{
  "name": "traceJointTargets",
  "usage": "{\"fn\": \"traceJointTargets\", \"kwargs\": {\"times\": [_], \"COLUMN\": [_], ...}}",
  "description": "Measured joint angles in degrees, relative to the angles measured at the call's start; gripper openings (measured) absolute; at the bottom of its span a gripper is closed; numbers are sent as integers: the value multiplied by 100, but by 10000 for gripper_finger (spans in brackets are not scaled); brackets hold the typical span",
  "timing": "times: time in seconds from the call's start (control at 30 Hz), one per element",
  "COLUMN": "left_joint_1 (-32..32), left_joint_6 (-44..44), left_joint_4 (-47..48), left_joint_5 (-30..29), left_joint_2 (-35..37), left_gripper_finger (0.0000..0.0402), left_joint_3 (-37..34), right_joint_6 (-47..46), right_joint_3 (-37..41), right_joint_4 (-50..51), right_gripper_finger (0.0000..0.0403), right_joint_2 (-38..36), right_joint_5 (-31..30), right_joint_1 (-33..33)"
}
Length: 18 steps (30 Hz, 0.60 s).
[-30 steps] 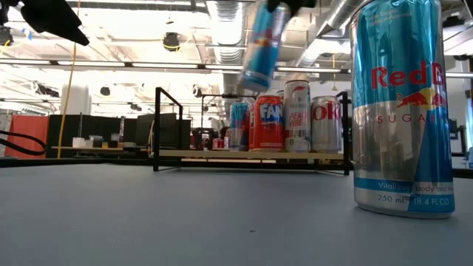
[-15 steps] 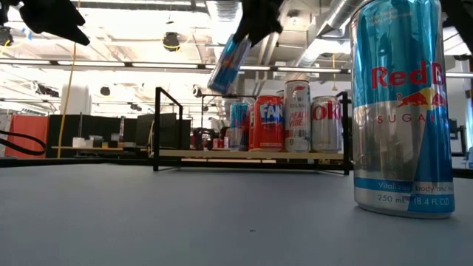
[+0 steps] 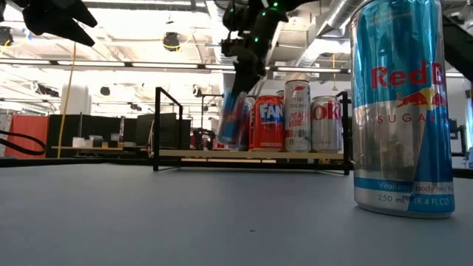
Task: Place canned beverage on shelf
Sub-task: Put the top blue soda can on the shelf aligned with the other blue soda can
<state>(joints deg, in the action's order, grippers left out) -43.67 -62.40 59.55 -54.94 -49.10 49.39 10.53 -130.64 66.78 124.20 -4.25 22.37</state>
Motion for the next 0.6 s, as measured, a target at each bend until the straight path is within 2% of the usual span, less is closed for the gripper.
{"fn": "traceJointTargets", "kwargs": {"times": [0.17,0.6], "left_joint_1": [235,690], "left_joint_6": [-23,170], "left_joint_4": [2,7], "left_joint_5": [20,28], "left_joint_2": [0,0], "left_gripper_finger": [311,311], "left_joint_3": [0,0], "right_joint_6": [423,612], "right_joint_3": [-439,-362], "right_joint_4": [359,713], "right_gripper_finger": [172,173], "right_joint_2": [362,221], "right_joint_5": [-10,76], "right_joint_1": [29,350]}}
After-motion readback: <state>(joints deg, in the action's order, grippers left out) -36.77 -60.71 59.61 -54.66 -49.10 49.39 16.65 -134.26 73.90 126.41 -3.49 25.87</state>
